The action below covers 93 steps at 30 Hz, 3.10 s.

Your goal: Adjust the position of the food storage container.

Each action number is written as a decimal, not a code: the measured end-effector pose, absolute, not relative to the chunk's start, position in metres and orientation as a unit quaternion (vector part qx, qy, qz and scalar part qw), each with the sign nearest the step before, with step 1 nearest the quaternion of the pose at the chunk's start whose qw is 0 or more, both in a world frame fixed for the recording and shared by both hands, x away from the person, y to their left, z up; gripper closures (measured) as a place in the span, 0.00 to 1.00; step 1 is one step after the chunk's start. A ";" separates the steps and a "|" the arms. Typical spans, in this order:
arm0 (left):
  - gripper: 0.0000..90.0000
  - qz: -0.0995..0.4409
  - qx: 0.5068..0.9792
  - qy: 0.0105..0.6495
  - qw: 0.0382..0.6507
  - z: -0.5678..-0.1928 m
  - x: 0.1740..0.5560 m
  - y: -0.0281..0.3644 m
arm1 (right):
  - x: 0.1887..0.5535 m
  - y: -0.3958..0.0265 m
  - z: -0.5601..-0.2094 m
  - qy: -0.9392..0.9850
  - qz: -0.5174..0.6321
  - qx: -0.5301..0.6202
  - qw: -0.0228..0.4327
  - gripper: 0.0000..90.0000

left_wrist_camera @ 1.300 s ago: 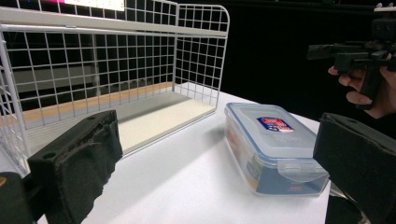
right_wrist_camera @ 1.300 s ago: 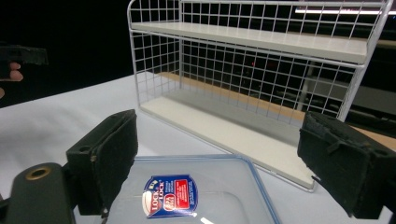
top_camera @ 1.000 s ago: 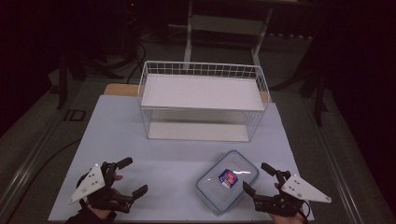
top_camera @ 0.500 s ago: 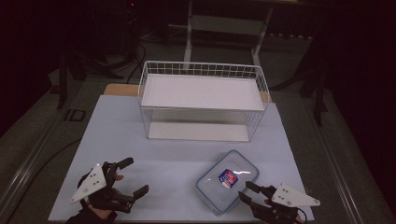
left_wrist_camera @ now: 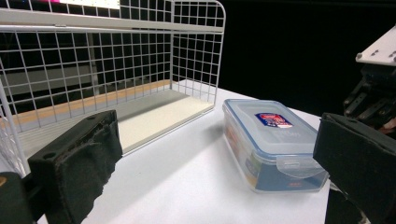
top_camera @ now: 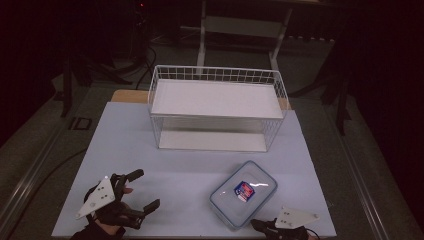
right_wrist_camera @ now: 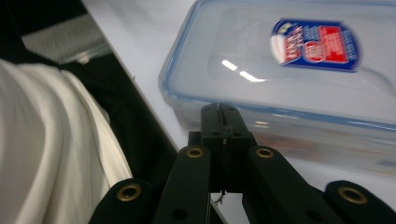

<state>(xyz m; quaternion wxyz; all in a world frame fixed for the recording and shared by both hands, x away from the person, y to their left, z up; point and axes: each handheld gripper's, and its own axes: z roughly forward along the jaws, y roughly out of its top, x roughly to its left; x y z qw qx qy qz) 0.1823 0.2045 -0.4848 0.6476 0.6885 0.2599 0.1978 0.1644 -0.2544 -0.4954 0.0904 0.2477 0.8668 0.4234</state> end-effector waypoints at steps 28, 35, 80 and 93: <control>0.01 0.194 0.690 0.256 0.648 -0.485 0.181 0.203 | 0.177 -0.224 -0.505 0.888 0.395 0.222 0.079 1.00; 0.01 0.194 0.691 0.257 0.647 -0.486 0.182 0.203 | 0.185 -0.212 -0.508 0.894 0.388 0.211 0.076 1.00; 0.01 0.191 0.693 0.255 0.647 -0.486 0.182 0.203 | 0.235 -0.159 -0.510 0.894 0.395 0.191 0.087 1.00; 0.01 0.186 0.696 0.254 0.645 -0.487 0.182 0.202 | 0.247 -0.148 -0.508 0.892 0.401 0.191 0.083 1.00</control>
